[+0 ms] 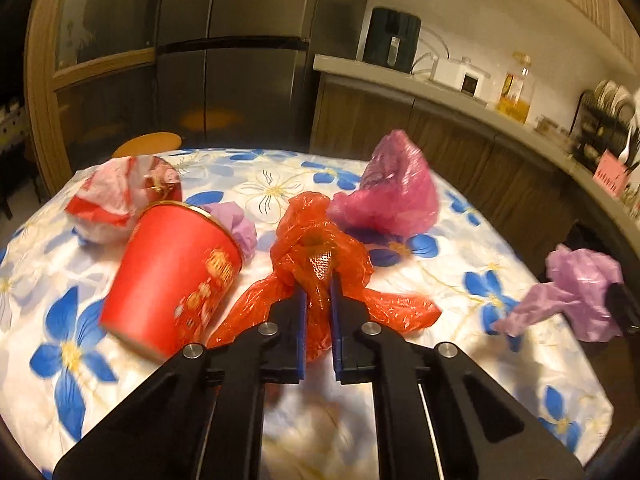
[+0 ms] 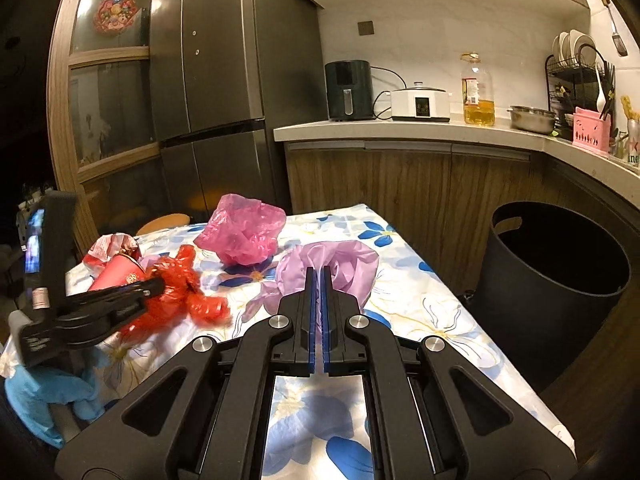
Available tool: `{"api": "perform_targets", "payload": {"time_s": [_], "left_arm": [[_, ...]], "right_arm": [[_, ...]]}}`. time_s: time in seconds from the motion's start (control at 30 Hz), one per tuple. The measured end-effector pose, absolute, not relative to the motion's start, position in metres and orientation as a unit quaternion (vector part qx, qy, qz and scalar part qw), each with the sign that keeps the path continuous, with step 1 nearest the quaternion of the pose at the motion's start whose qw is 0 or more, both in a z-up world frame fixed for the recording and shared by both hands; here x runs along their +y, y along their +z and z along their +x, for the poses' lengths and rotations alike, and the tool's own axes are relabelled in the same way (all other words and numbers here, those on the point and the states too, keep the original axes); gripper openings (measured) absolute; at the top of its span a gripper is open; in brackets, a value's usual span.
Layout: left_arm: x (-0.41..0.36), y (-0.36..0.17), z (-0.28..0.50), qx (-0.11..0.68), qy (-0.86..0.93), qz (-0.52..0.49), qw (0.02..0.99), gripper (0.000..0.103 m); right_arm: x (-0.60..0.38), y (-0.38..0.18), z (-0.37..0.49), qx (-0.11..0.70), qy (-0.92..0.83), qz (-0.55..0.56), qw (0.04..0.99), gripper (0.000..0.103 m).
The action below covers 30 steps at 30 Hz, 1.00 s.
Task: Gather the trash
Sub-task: 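Grasp the lilac glove with the right gripper while the left gripper grasps the red plastic bag, then carry the red bag and lilac glove over the black trash bin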
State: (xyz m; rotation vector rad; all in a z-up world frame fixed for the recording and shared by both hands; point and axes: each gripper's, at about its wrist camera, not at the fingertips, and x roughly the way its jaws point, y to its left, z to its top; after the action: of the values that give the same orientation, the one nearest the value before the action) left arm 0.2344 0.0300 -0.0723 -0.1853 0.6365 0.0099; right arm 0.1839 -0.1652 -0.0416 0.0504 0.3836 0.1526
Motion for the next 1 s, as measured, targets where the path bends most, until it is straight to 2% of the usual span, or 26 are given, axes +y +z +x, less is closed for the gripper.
{"api": "perform_targets", "payload": {"time_s": [0.23, 0.43, 0.7, 1.0], "left_arm": [[0.03, -0.049, 0.169, 0.265, 0.0, -0.108, 0.958, 0.009], [0.023, -0.049, 0.137, 0.264, -0.002, -0.103, 0.959, 0.009], [0.003, -0.039, 0.137, 0.258, -0.026, -0.092, 0.961, 0.009], [-0.051, -0.002, 0.153, 0.216, -0.092, -0.069, 0.97, 0.009]], "right_arm": [[-0.168, -0.034, 0.17, 0.183, 0.081, 0.02, 0.98, 0.002], [-0.171, -0.029, 0.155, 0.177, 0.087, 0.017, 0.98, 0.002], [-0.181, -0.02, 0.141, 0.166, 0.085, 0.018, 0.982, 0.002], [-0.225, 0.002, 0.134, 0.133, 0.05, 0.032, 0.989, 0.002]]}}
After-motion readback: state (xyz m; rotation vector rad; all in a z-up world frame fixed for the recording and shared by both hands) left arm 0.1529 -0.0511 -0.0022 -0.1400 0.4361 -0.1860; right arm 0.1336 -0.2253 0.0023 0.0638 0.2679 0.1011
